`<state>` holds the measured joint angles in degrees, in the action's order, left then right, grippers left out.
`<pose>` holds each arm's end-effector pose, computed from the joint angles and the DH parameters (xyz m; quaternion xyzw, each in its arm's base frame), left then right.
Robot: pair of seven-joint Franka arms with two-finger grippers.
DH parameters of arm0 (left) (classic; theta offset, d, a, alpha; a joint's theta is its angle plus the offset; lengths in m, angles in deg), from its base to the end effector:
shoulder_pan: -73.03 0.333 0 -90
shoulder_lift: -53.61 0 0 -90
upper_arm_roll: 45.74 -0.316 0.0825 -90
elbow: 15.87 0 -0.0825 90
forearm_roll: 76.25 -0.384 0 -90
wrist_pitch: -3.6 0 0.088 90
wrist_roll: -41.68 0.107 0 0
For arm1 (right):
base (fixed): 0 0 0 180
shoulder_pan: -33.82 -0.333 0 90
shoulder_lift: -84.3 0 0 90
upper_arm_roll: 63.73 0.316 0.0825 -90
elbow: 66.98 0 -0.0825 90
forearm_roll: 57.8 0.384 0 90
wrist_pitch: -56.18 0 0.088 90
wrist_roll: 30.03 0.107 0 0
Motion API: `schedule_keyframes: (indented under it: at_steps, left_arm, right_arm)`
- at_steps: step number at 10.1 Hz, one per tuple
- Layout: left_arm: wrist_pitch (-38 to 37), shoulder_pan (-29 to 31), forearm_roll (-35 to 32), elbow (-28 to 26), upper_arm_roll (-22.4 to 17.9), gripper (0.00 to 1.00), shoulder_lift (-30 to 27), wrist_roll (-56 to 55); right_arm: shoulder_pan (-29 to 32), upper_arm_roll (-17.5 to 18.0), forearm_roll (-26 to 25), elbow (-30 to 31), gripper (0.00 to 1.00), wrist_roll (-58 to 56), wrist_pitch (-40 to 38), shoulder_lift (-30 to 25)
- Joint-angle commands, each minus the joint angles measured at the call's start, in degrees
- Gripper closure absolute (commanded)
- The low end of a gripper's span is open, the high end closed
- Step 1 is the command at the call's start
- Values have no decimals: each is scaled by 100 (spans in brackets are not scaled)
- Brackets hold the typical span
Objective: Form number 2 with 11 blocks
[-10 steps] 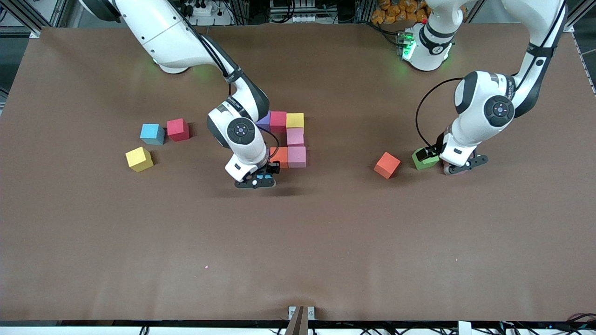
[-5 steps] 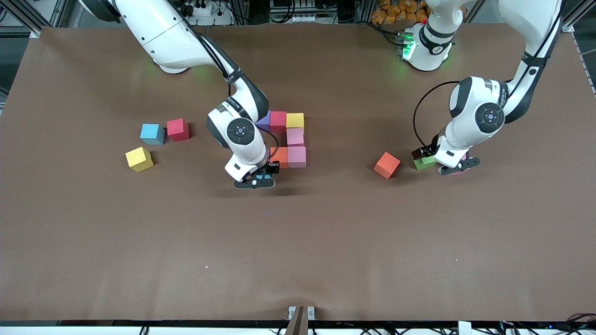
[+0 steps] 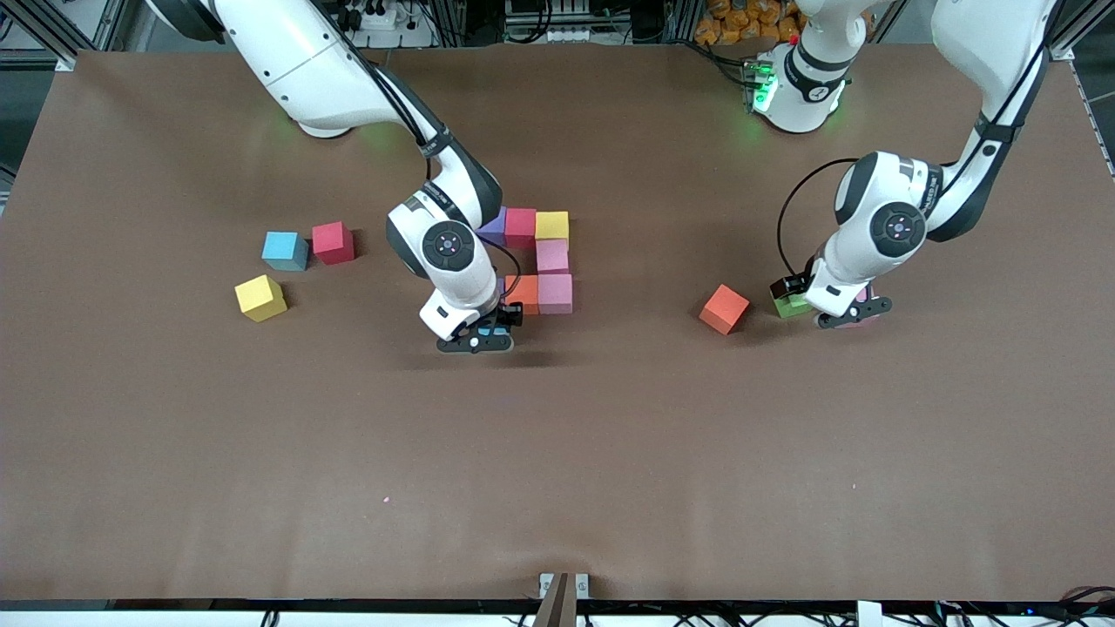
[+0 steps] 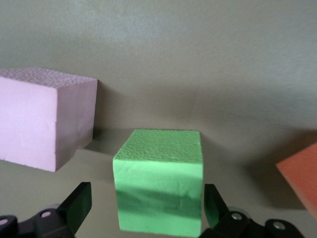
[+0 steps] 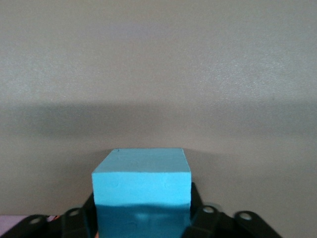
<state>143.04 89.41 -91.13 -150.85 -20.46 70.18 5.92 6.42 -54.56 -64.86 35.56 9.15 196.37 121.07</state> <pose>0.4851 -0.0831 0.2048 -0.9878 -0.1299 0.0735 0.0450 0.5338 0.3861 0.1984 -0.9999 -0.0078 -0.0057 0.0140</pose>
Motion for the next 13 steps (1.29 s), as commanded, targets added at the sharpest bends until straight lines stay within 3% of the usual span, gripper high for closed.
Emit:
schedule_keyframes:
  at_steps: [1,3,7,9,13]
  left_arm:
    - [196,49,-252,42,30,0,170,-265]
    - [267,40,-261,34,30,0,215,-265]
    - [355,40,-270,42,39,0,215,-300]
    - [364,40,-270,42,30,0,224,-300]
    - [399,32,-270,42,30,0,232,-300]
  right_arm:
    - [208,172,12,29,0,37,-9,-178]
    - [339,268,12,38,0,11,-131,-468]
    - [936,410,12,55,0,2,-816,-1591]
    - [1349,410,12,99,0,-879,-1343,-2128]
    - [2281,410,21,1073,0,-2613,-1495,-2965]
